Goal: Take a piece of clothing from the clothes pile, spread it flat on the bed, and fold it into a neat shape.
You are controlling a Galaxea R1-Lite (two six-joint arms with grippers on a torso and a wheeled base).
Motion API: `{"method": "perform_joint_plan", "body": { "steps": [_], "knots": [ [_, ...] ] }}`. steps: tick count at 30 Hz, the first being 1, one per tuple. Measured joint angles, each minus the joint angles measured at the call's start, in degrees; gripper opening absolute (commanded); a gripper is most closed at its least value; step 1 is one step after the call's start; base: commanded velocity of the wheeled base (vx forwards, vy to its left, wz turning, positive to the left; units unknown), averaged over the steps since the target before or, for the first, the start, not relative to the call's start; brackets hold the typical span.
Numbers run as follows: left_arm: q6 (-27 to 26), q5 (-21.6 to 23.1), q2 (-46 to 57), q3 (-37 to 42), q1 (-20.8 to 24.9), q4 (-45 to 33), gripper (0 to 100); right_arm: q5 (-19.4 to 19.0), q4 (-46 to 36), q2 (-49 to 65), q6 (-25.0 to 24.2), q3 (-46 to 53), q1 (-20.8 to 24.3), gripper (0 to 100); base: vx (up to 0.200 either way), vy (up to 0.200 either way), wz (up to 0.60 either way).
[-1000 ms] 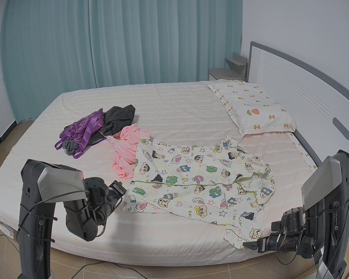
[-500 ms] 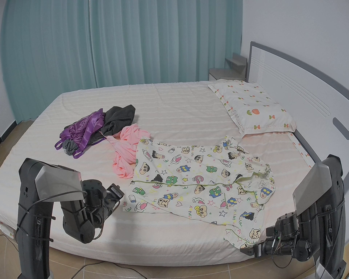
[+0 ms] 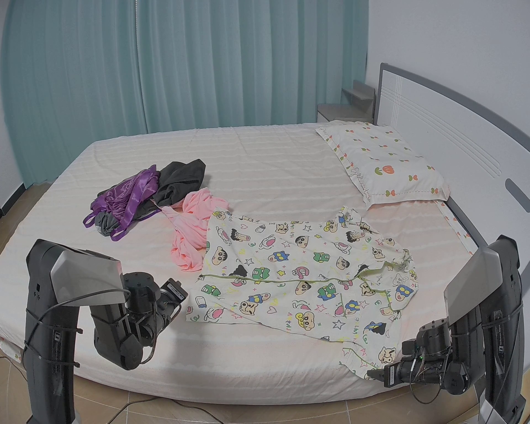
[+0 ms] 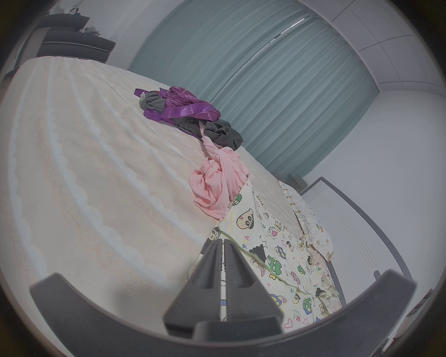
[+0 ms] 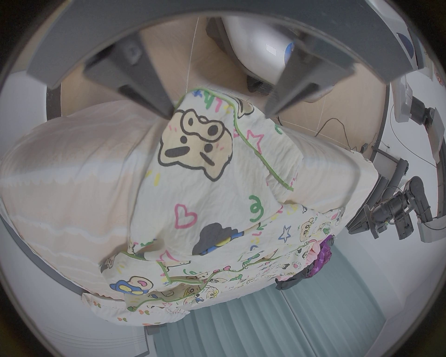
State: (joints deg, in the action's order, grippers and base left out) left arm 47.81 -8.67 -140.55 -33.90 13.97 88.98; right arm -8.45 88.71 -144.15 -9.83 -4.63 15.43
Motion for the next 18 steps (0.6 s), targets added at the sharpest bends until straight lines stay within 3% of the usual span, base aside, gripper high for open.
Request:
{"method": "perform_joint_plan", "body": {
  "steps": [12,15,18],
  "knots": [
    [-0.46,0.66,0.2,0.98,0.06,-0.02,0,0.43,0.29,0.07,0.01,2.71,-0.52,0,0.0,0.0,0.0],
    [-1.04,3.8,0.96,2.57,-0.06,0.0,0,0.05,0.27,0.44,0.12,3.32,-1.66,0,0.0,0.0,0.0],
    [-1.65,10.45,2.76,5.88,-0.66,0.0,0,-1.15,0.24,1.29,0.23,3.54,-3.08,0,0.0,0.0,0.0]
  ]
}}
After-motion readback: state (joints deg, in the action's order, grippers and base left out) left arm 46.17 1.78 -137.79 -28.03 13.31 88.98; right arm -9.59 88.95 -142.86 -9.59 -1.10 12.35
